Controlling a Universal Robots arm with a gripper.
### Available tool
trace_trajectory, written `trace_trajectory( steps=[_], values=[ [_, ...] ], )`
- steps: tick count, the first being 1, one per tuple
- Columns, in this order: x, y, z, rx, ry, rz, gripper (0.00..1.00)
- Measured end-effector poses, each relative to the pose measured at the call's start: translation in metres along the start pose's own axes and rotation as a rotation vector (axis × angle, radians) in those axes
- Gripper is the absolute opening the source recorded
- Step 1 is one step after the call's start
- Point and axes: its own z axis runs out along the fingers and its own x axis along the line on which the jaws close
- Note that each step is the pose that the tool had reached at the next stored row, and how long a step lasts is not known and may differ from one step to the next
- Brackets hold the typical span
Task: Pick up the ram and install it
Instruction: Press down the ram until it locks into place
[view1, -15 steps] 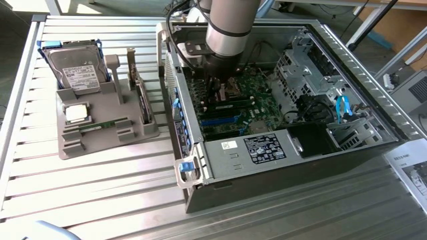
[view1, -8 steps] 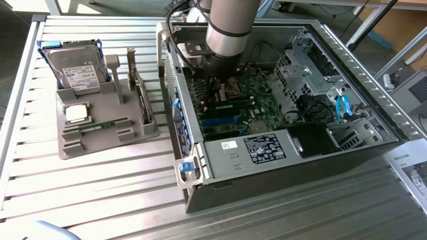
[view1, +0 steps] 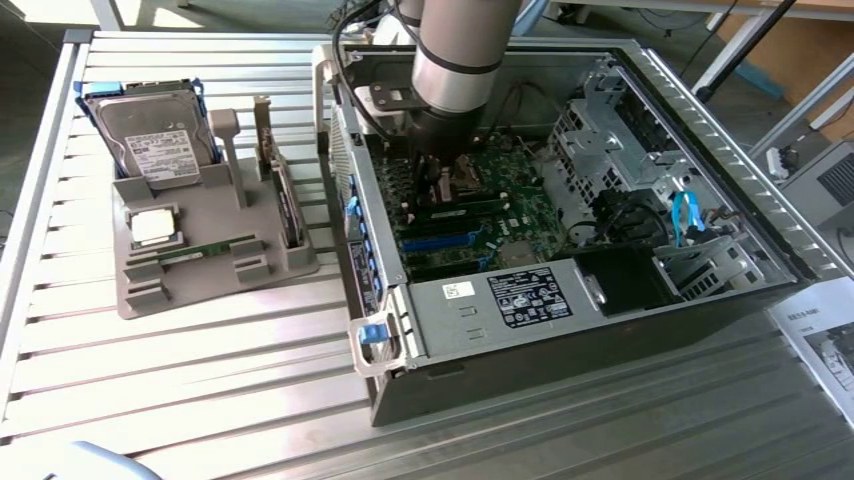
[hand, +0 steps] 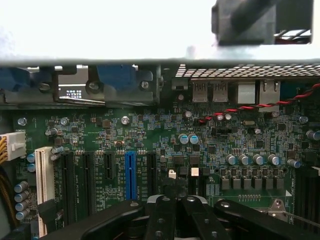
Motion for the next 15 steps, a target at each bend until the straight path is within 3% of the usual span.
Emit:
trace_trajectory(
  steps=[15],
  values=[
    [0.000, -0.0027, -0.0318, -0.0004, 0.0015, 0.000, 0.10]
  ],
)
